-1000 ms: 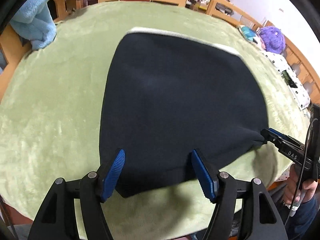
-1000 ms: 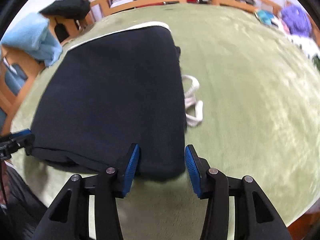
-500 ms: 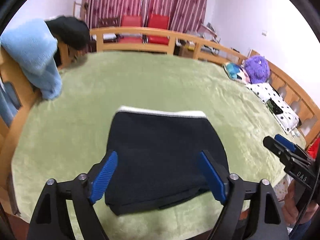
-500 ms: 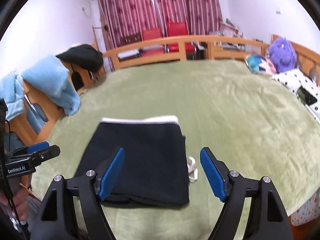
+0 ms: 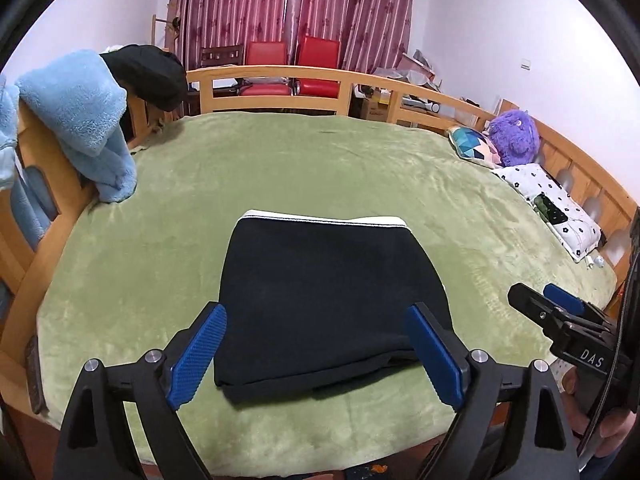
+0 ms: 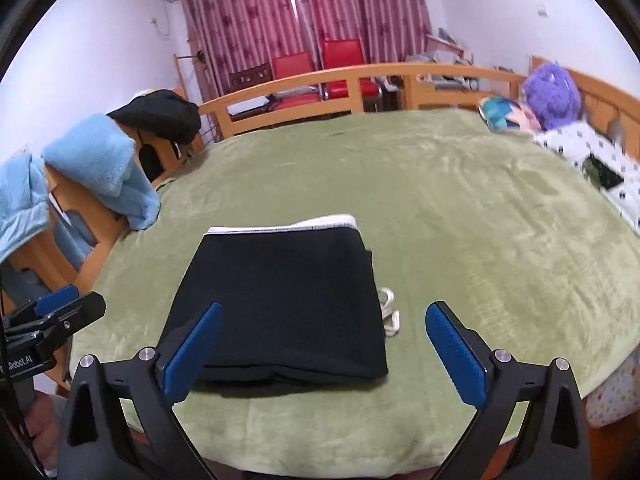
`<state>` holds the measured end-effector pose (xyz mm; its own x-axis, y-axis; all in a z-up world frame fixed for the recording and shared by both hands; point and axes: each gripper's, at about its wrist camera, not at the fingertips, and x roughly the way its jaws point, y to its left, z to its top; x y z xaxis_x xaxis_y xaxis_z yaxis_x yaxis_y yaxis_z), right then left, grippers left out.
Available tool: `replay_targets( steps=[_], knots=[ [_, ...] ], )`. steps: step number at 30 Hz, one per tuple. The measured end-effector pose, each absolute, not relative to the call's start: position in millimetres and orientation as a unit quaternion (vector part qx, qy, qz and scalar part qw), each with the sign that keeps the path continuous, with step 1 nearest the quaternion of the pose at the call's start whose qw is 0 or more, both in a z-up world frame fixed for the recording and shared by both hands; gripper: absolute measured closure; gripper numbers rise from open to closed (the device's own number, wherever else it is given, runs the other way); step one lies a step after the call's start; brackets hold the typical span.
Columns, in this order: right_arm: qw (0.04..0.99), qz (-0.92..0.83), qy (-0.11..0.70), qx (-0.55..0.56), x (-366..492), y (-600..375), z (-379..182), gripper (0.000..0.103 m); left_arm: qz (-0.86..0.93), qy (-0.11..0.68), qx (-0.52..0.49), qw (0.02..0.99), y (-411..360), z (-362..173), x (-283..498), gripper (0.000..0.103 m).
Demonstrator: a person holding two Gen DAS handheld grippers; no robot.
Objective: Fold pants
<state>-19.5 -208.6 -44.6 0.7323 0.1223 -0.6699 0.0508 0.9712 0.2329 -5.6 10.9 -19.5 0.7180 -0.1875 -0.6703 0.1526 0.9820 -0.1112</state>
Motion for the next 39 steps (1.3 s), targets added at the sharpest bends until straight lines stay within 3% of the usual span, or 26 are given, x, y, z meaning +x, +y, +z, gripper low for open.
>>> replay_targets(
  steps=[39],
  knots=[
    [0.92, 0.009, 0.375, 0.113, -17, -211, -50, 0.0, -0.09, 0.359, -0.04, 0.928, 10, -19, -12, 0.011]
  ],
)
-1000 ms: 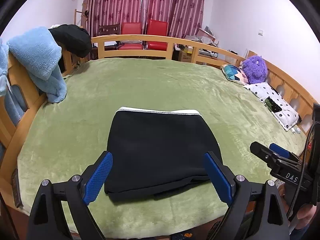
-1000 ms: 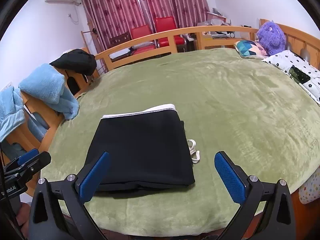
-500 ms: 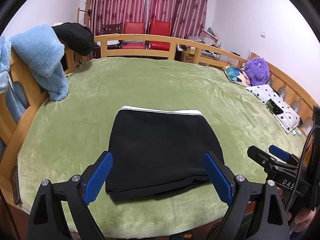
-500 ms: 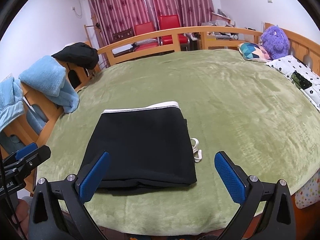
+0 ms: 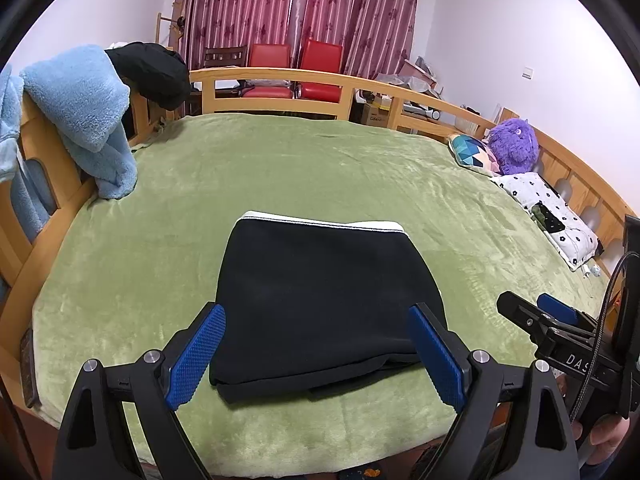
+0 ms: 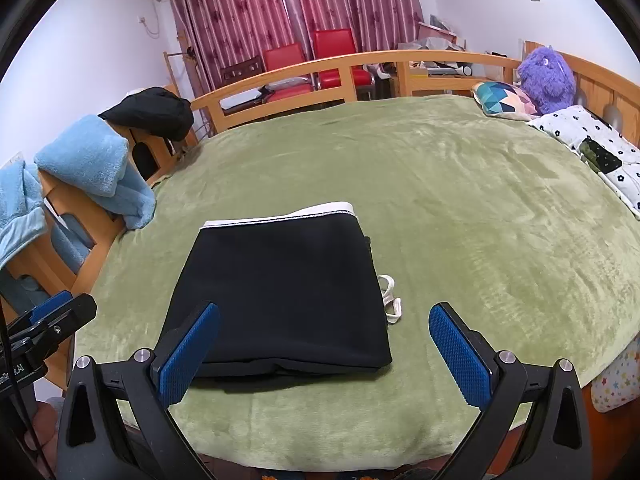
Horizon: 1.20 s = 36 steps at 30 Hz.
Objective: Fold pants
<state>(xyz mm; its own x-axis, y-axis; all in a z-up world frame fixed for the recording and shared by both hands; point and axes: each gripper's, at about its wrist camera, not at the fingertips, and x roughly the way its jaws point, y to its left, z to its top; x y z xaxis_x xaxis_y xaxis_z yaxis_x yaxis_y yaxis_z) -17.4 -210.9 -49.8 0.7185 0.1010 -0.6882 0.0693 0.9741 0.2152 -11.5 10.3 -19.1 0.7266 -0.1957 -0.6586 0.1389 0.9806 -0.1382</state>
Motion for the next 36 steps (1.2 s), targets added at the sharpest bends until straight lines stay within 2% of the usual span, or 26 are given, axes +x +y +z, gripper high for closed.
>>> replay_targets(
  steps=[36],
  knots=[
    [0.919, 0.002, 0.381, 0.098, -16, -208, -53, 0.0, -0.084, 0.357, -0.053, 0.929, 21, -20, -11, 0.011]
  ],
)
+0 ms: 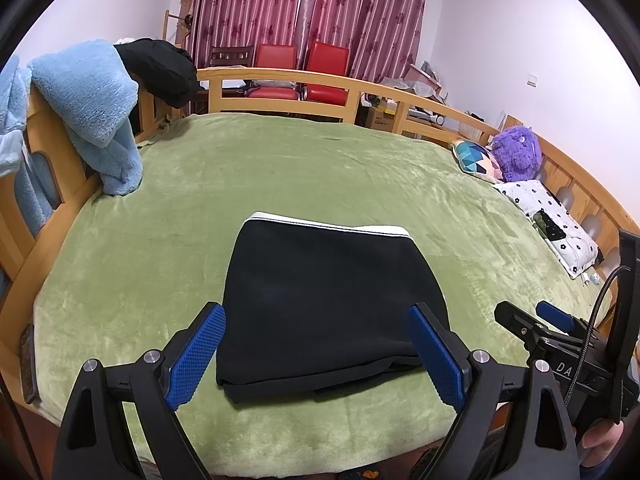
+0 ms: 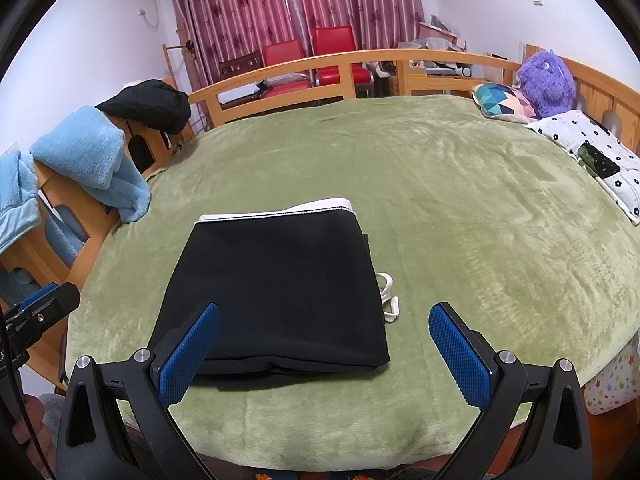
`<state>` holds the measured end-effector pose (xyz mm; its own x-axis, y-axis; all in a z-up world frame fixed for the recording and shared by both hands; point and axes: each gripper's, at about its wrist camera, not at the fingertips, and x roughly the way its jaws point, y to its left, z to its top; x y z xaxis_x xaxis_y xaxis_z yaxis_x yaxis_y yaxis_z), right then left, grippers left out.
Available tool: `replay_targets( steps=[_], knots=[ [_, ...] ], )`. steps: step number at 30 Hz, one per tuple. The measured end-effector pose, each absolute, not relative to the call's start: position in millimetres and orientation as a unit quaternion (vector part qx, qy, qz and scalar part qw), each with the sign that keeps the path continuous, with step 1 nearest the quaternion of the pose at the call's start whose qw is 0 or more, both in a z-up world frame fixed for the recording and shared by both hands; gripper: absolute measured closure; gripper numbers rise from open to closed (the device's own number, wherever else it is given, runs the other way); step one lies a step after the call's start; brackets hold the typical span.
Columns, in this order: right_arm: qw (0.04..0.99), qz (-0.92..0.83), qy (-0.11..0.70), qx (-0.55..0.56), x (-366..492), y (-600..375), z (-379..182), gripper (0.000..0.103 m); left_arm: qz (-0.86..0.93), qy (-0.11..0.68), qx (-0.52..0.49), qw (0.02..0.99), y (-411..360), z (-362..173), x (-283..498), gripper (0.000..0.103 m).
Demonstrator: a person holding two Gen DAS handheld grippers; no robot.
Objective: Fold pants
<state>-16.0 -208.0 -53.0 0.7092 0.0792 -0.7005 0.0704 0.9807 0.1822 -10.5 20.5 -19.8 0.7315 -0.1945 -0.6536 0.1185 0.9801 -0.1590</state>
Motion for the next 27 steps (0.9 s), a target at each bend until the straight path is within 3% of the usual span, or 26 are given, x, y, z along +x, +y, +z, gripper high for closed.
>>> replay_targets(
  steps=[27],
  knots=[
    [0.919, 0.006, 0.381, 0.096, -16, -212, -52, 0.0, -0.071, 0.369, -0.05, 0.925, 27, -29, 0, 0.011]
  ],
)
